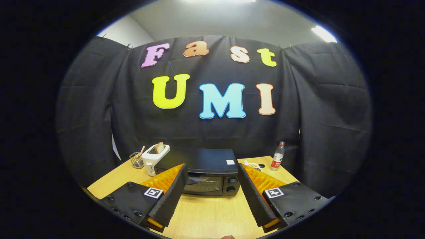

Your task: Open the toaster oven, put the food inside, and close the toaster oven door.

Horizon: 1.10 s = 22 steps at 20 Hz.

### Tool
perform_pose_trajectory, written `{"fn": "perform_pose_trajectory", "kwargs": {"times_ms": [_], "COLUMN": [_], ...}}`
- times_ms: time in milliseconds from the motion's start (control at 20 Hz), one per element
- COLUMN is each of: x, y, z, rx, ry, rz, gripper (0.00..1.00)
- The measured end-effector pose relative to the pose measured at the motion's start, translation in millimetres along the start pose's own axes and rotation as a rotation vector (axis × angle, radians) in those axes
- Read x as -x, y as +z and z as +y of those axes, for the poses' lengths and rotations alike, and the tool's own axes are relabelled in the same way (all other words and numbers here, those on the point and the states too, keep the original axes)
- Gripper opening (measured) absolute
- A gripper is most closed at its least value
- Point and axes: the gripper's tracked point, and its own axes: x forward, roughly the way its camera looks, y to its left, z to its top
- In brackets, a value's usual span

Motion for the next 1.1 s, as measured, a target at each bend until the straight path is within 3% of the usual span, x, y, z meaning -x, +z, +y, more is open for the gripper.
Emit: {"fn": "perform_pose_trajectory", "kwargs": {"times_ms": [450, 1100], "x": [29, 26], "y": [37, 26], "z": [-36, -55], "rx": [0.0, -0.024], "ry": [-0.045, -0.078], "rz": [-0.117, -0.09], "gripper": [0.95, 0.96]}}
